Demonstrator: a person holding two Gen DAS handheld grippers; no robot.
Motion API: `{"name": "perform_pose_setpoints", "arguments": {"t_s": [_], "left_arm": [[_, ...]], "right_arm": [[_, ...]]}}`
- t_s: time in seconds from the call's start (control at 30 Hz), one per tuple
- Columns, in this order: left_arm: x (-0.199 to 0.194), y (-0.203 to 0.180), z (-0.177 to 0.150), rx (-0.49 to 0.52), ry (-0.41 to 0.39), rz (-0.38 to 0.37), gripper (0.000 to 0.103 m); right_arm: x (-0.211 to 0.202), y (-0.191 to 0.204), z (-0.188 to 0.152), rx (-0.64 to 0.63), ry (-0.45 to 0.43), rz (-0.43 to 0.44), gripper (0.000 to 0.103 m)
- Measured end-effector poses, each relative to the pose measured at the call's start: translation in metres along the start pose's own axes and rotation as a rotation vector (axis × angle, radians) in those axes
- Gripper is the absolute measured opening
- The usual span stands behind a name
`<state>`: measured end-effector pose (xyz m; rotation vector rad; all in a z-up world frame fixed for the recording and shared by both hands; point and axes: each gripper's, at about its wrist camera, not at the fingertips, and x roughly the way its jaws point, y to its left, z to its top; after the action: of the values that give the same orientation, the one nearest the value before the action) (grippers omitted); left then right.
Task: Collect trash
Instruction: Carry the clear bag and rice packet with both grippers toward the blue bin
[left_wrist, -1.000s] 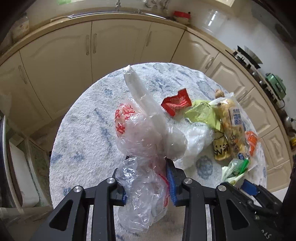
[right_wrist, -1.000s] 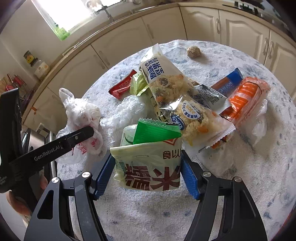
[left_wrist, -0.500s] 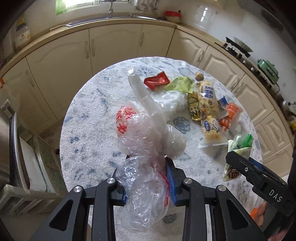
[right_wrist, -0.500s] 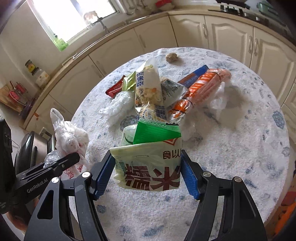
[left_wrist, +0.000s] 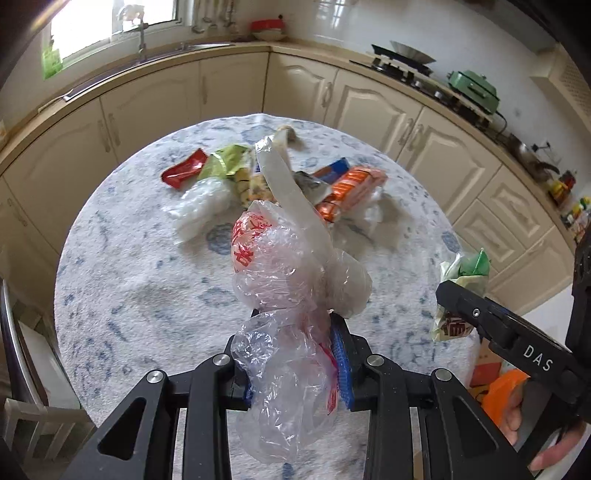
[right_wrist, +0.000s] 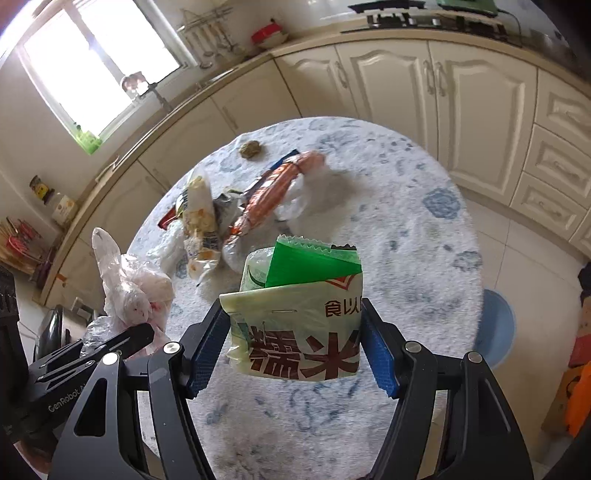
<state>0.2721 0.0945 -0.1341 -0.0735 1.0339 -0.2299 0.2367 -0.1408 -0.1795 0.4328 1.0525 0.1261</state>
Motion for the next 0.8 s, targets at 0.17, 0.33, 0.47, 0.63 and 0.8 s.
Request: {"name": "perform_pose_setpoints", "arguments": {"t_s": [0.17,0.33,0.47,0.63,0.8], "left_arm": [[0.016,-0.039,0.006,0.074,0.026,-0.026,0.03],[0.041,-0.087,0.016,0.162,0.07,-0.068,0.03],[0.062,-0.128,0.021,0.232,0.105,-0.102,0.03],[0.09,-0.177,0.026,0.316,0.148,-0.134,0.03],[0.121,-0.226,0.031,0.383,0.192,-0.169,0.03]], "right_arm": [[-0.013,-0.044,0.002,0.076,-0.02,-0.041,0.07],[-0.029,-0.088,0.003,0.159,-0.045,-0.08,0.07],[-0.04,-0.12,0.004,0.215,-0.061,-0.104,0.07],[-0.053,-0.167,0.001,0.3,-0.077,-0.144,0.07],[-0.07,-0.212,-0.002,0.378,-0.095,-0.195,0.07]]}}
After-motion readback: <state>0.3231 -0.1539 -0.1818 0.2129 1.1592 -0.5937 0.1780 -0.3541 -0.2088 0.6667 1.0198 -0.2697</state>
